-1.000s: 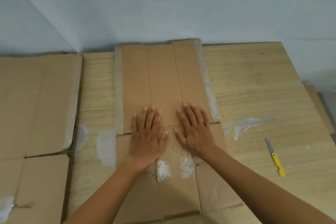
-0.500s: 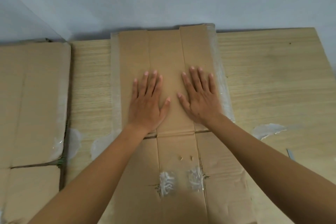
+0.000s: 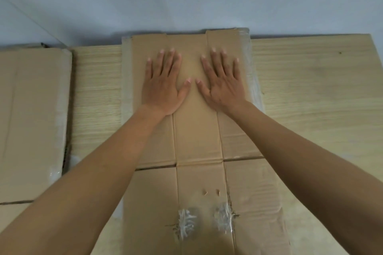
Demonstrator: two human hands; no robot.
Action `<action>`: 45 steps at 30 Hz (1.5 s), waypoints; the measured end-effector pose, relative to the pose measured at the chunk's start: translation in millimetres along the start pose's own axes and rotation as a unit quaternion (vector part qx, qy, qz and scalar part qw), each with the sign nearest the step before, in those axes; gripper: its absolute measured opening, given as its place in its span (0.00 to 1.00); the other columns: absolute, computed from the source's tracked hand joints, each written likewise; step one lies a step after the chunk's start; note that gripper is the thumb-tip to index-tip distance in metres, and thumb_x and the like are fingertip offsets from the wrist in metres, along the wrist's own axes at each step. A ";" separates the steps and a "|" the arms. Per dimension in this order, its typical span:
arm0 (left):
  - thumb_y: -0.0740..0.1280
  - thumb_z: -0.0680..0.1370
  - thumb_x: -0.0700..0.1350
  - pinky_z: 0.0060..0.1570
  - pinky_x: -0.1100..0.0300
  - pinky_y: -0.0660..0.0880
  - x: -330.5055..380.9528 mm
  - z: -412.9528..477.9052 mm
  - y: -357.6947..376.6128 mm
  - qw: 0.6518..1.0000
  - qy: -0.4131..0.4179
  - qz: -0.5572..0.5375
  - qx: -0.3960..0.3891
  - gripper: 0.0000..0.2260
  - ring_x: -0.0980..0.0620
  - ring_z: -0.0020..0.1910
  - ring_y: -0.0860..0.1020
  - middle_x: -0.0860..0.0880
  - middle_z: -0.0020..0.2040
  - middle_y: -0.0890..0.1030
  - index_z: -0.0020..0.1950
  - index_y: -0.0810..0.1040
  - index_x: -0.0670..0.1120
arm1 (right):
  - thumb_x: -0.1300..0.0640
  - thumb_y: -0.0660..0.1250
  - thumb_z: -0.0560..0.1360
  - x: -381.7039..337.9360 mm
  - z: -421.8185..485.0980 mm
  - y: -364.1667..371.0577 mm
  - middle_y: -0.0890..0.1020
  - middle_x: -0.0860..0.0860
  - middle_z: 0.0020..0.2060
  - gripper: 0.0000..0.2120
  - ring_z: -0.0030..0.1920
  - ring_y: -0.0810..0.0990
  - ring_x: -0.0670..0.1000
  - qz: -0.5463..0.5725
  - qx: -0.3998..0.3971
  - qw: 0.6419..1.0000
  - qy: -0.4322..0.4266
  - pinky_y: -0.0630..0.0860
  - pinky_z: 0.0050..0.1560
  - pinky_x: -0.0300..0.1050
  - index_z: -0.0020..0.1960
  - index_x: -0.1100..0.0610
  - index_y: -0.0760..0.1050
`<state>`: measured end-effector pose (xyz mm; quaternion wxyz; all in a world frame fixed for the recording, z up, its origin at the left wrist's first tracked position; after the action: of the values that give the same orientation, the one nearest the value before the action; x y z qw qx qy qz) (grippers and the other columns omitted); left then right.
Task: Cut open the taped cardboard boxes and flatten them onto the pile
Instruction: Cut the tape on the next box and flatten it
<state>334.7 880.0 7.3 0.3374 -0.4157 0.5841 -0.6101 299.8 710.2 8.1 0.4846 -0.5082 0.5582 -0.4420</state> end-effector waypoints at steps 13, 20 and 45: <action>0.46 0.82 0.58 0.75 0.48 0.38 32.9 -77.4 -13.5 0.995 0.000 -0.061 -0.074 0.30 0.45 0.78 0.44 0.43 0.79 0.48 0.78 0.50 0.42 | 0.38 0.40 0.79 -25.5 -78.0 -7.2 0.46 0.56 0.77 0.31 0.77 0.42 0.56 0.051 -0.040 0.998 0.006 0.38 0.74 0.56 0.78 0.53 0.48; 0.46 0.81 0.58 0.72 0.43 0.51 48.6 -187.8 8.9 0.999 0.019 -0.039 -0.022 0.28 0.45 0.77 0.53 0.44 0.78 0.56 0.77 0.57 0.43 | 0.40 0.41 0.81 -38.8 -182.5 28.3 0.55 0.57 0.76 0.30 0.76 0.53 0.57 0.040 0.035 0.999 0.010 0.49 0.72 0.60 0.77 0.54 0.53; 0.56 0.81 0.36 0.72 0.57 0.57 27.3 -263.6 -46.1 0.841 -0.314 -0.438 0.035 0.25 0.48 0.75 0.59 0.45 0.76 0.61 0.78 0.55 0.41 | 0.59 0.58 0.80 21.6 -260.6 -18.7 0.71 0.65 0.61 0.23 0.59 0.72 0.65 0.272 0.028 0.935 0.224 0.68 0.57 0.54 0.73 0.61 0.60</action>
<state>88.9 973.6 63.6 0.2147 -0.7856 0.1820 -0.5511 44.0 687.1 60.9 0.4624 -0.2108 0.7568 -0.4112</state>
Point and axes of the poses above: each hand's wrist, its own z-axis towards the middle knuckle, its own y-axis out of the palm, x = y × z, the point moved 1 cm from there along z, towards the middle knuckle
